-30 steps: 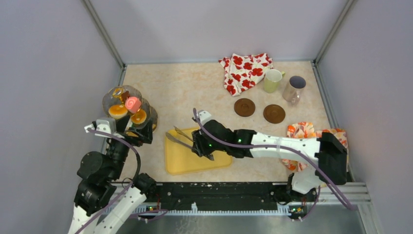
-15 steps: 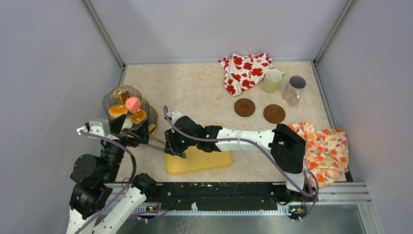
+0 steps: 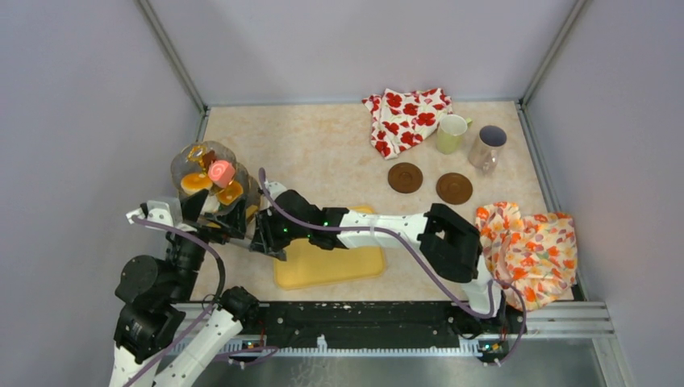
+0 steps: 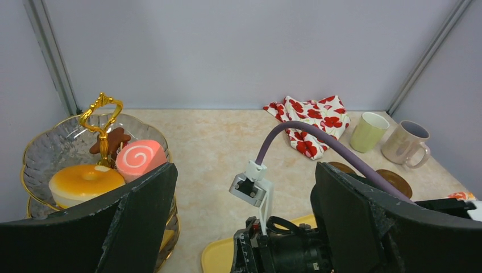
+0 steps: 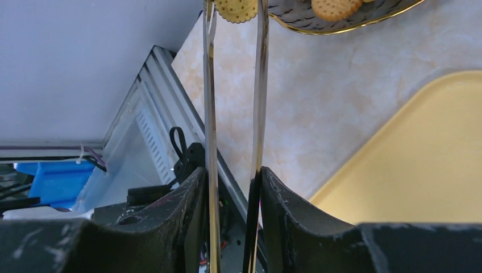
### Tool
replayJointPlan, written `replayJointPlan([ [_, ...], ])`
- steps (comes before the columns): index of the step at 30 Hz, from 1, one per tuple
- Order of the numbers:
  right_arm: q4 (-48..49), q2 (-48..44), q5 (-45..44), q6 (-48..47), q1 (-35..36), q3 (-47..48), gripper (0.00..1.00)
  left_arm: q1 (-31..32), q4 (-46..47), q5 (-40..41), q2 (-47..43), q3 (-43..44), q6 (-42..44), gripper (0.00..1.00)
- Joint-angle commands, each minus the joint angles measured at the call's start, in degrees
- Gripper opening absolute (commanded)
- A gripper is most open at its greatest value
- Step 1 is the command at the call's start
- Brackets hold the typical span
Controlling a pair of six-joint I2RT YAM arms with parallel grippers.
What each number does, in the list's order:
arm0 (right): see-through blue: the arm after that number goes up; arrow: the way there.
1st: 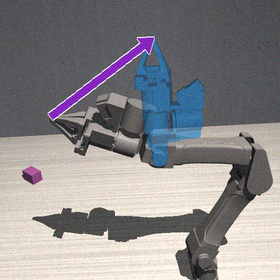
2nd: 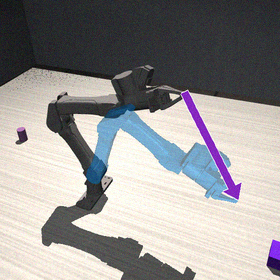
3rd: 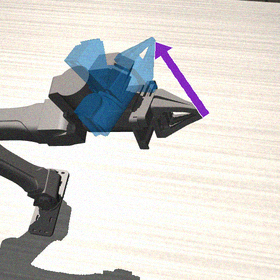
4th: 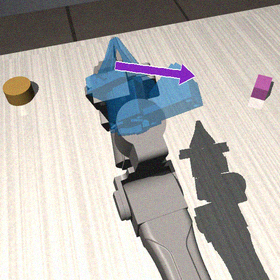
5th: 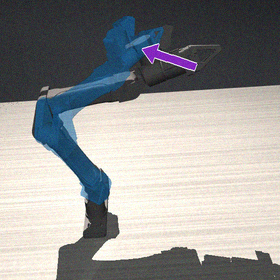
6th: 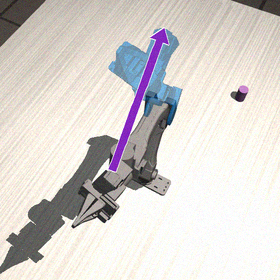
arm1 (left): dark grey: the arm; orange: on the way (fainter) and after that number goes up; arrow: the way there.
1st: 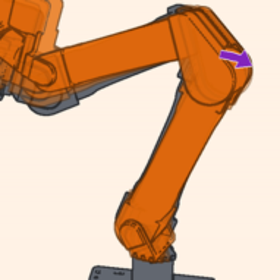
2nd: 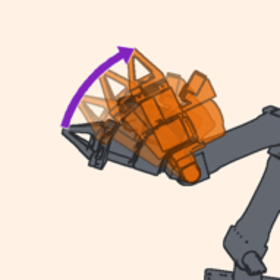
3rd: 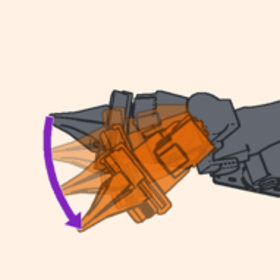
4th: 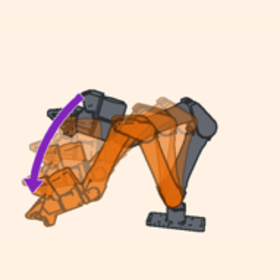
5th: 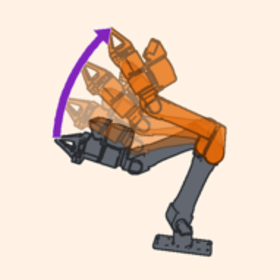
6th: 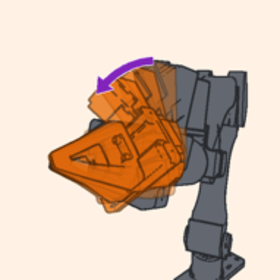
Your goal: Serve the afternoon tea
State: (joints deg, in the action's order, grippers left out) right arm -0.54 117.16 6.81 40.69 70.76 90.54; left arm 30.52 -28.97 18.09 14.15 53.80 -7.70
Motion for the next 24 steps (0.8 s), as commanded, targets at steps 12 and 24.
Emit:
replayJointPlan([
  [12,11.95,7.26,2.48,11.34,-0.77,6.16,0.36,0.14,-0.02,0.04,-0.35,1.87,0.13,0.99],
  [24,17.87,11.49,1.75,18.41,-2.41,7.58,0.36,0.1,0.14,-0.45,-0.53,1.65,-0.38,0.99],
])
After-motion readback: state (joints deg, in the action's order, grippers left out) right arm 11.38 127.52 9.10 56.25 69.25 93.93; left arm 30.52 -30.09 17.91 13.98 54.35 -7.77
